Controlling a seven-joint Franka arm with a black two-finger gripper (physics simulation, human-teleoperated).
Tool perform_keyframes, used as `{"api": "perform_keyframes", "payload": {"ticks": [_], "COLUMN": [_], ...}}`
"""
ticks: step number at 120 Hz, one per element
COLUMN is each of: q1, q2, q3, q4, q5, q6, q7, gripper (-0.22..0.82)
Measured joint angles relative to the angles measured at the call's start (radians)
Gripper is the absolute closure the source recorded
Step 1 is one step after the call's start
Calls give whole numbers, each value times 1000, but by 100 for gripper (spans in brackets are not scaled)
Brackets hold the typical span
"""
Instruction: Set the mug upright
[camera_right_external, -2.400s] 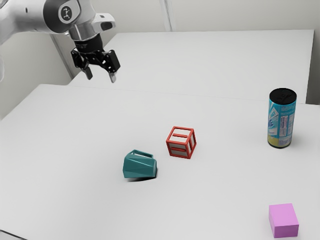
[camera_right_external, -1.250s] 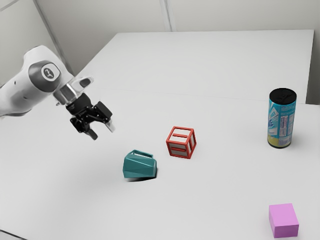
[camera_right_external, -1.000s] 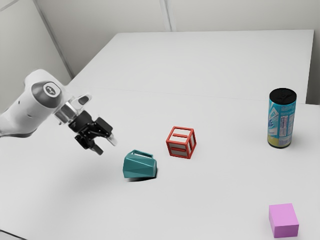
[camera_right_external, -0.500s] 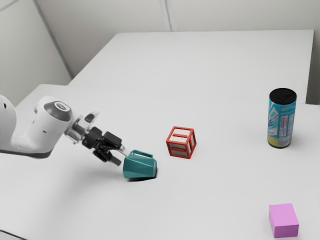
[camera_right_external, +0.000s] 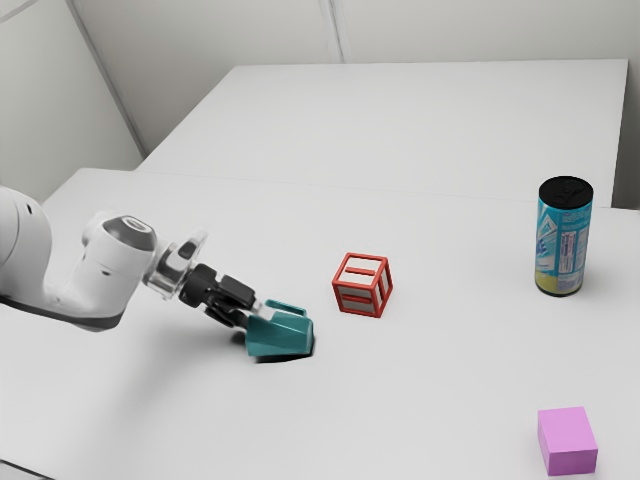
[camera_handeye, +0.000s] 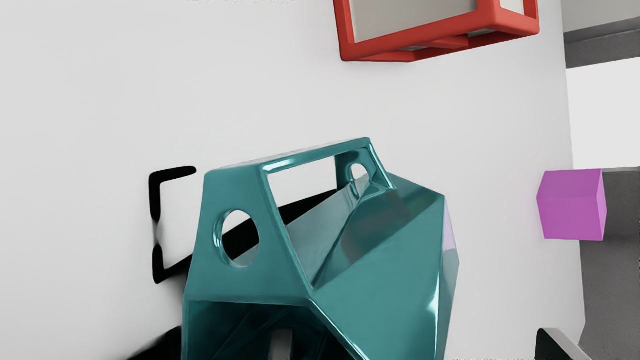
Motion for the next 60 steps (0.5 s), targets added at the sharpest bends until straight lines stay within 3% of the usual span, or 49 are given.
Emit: {"api": "perform_keyframes", "payload": {"ticks": [17, 41, 60], "q1": [2, 1, -1], "q2": [1, 5, 2], "q3": [-1, -2, -2], "q4": [1, 2, 4], "q5": [-7, -10, -9], "q6": [-18, -31, -34], "q7": [52, 111, 150], "gripper": [34, 58, 69]}}
